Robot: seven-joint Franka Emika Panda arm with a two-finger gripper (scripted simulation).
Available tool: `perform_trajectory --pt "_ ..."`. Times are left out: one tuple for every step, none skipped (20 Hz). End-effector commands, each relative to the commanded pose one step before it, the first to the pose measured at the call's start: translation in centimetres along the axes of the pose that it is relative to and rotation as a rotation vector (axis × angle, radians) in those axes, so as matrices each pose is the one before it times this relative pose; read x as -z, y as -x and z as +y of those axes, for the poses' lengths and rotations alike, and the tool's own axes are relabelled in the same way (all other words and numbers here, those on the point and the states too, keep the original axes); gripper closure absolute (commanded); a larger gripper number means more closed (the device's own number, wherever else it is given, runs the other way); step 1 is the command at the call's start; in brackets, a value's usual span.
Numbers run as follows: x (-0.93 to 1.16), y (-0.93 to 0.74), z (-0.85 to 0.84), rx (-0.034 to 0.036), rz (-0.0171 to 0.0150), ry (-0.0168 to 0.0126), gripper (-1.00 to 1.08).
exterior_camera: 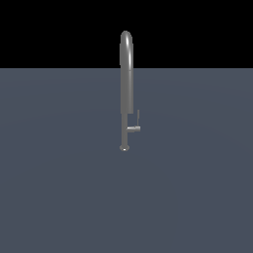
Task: Turn on the faucet by rotating a designated handle.
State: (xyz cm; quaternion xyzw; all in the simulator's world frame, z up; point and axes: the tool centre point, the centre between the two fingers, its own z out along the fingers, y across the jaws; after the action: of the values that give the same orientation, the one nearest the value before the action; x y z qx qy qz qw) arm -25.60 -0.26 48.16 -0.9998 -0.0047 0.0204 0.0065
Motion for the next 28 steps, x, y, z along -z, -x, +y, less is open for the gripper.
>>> perform_trajectory --pt "0.000 0.000 0.001 0.00000 0.00000 0.00000 1.08" --pt "0.007 0.003 -0.025 0.00000 0.00000 0.00000 1.08" --pt "-0.015 -0.055 0.020 -0.00125 -0.00130 -0.00123 1.08" --pt "-0.010 -0.066 -0.005 -0.00158 -0.00164 -0.00156 1.08" --pt "-0.014 -0.092 -0.007 -0.00220 -0.00229 -0.00217 1.08" --pt "-0.019 -0.121 -0.006 -0.00288 -0.00299 -0.00284 1.08" --pt "-0.023 -0.148 -0.008 -0.00351 -0.00365 -0.00346 1.08" --pt "-0.027 -0.174 -0.011 -0.00414 -0.00431 -0.00409 1.08" --pt "-0.030 -0.200 -0.014 -0.00477 -0.00497 -0.00471 1.08" --pt "-0.035 -0.229 -0.014 -0.00544 -0.00567 -0.00537 1.08" --pt "-0.039 -0.256 -0.016 -0.00610 -0.00635 -0.00603 1.08" --pt "-0.043 -0.284 -0.019 -0.00676 -0.00704 -0.00667 1.08" --pt "-0.048 -0.313 -0.019 -0.00745 -0.00776 -0.00736 1.08" --pt "-0.052 -0.341 -0.021 -0.00813 -0.00846 -0.00803 1.08" --pt "-0.057 -0.371 -0.022 -0.00883 -0.00919 -0.00872 1.08" --pt "-0.061 -0.400 -0.024 -0.00953 -0.00993 -0.00942 1.08" --pt "-0.066 -0.430 -0.026 -0.01024 -0.01066 -0.01012 1.08" --pt "-0.070 -0.460 -0.028 -0.01096 -0.01142 -0.01084 1.08" --pt "-0.075 -0.492 -0.029 -0.01170 -0.01219 -0.01158 1.08" --pt "-0.079 -0.523 -0.031 -0.01244 -0.01297 -0.01232 1.08" --pt "-0.084 -0.554 -0.033 -0.01318 -0.01374 -0.01306 1.08" --pt "-0.086 -0.567 -0.034 -0.01348 -0.01406 -0.01337 1.08" --pt "-0.086 -0.572 -0.033 -0.01358 -0.01418 -0.01349 1.08" --pt "-0.086 -0.575 -0.034 -0.01366 -0.01426 -0.01358 1.08" --pt "-0.087 -0.579 -0.034 -0.01375 -0.01436 -0.01369 1.08" --pt "-0.087 -0.583 -0.034 -0.01384 -0.01446 -0.01379 1.08" --pt "-0.087 -0.587 -0.035 -0.01392 -0.01455 -0.01389 1.08" --pt "-0.087 -0.590 -0.035 -0.01399 -0.01464 -0.01399 1.08"
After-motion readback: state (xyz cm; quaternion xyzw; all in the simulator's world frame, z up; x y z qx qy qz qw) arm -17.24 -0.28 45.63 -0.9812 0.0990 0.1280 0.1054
